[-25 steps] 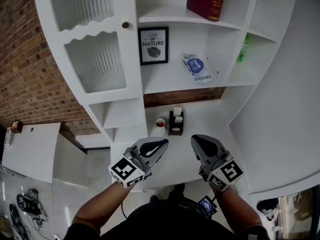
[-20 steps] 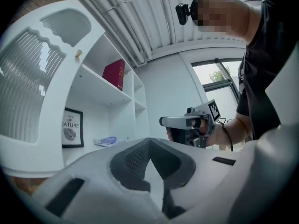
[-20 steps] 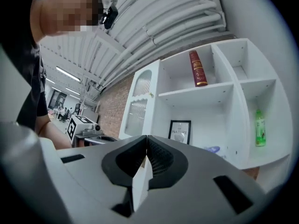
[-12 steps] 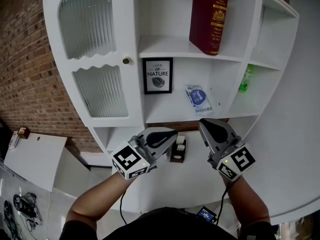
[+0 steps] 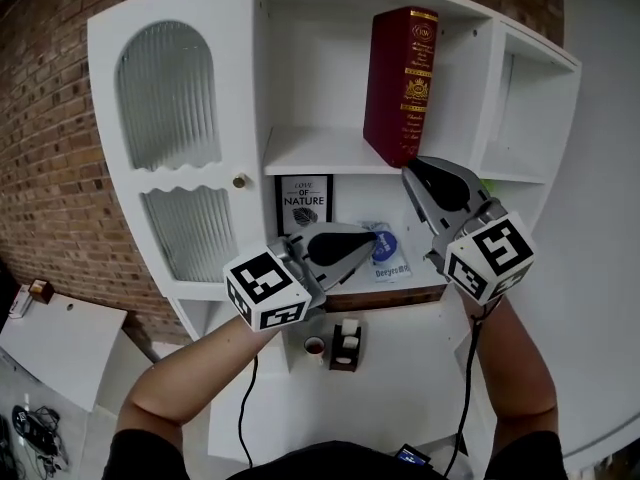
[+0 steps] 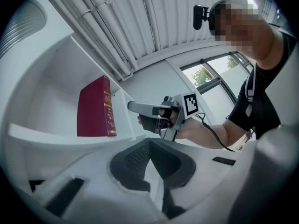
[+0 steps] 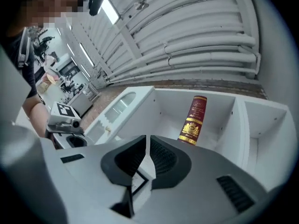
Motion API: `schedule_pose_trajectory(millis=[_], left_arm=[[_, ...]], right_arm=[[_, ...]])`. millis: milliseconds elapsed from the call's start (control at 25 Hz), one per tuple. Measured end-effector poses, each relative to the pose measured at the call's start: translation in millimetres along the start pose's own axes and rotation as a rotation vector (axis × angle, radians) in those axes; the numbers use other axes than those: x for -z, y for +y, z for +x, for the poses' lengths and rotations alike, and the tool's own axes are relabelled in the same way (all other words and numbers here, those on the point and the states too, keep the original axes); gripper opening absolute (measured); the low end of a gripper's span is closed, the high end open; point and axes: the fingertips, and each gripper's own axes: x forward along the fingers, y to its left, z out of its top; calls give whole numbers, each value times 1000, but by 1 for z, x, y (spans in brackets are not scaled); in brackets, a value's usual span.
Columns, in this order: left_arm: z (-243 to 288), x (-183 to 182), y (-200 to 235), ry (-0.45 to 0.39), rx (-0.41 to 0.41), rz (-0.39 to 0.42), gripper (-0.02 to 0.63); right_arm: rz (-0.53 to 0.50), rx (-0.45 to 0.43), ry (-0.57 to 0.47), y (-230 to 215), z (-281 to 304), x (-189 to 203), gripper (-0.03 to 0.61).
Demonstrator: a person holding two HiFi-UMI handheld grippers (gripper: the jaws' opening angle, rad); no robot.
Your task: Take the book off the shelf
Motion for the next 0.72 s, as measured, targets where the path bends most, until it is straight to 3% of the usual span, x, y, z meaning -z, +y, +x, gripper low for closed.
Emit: schedule_pose_trajectory(millis=[160,240,360,560,720], left_arm=[[13,-29,13,1,5,41,8],[17,-39,19,8,10,59,8],[19,-51,29,8,8,76,8],[16,-57,39,18,2,100,8],[13,-57,36,18,17,90,8]], right_arm=[[-15,83,40,-38,21,-5,34],[-3,118,49,-54,30,-8,113],[36,172,55,-75,42,-12,183],[212,231,64,-106,56,-7,270],[310,247,111,-121,66,8,287]])
